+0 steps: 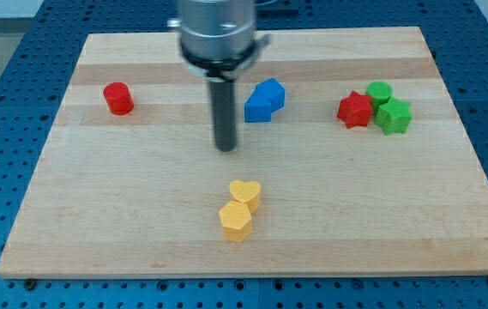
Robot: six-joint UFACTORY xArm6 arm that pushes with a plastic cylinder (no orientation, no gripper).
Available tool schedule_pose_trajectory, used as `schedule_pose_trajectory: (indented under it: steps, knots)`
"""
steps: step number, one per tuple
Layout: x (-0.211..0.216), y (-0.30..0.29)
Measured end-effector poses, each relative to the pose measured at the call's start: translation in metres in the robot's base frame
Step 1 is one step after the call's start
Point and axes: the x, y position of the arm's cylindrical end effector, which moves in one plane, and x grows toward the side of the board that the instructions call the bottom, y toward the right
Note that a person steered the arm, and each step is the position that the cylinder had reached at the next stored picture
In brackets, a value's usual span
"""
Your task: Slide the red circle to the bottom left of the blue triangle
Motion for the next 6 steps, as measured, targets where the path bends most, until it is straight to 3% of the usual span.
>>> schedule_pose_trajectory:
  steps: [3, 4, 6]
  knots:
    - [-0.027, -0.163]
    - [-0.048, -0.190]
    - [-0.104, -0.179]
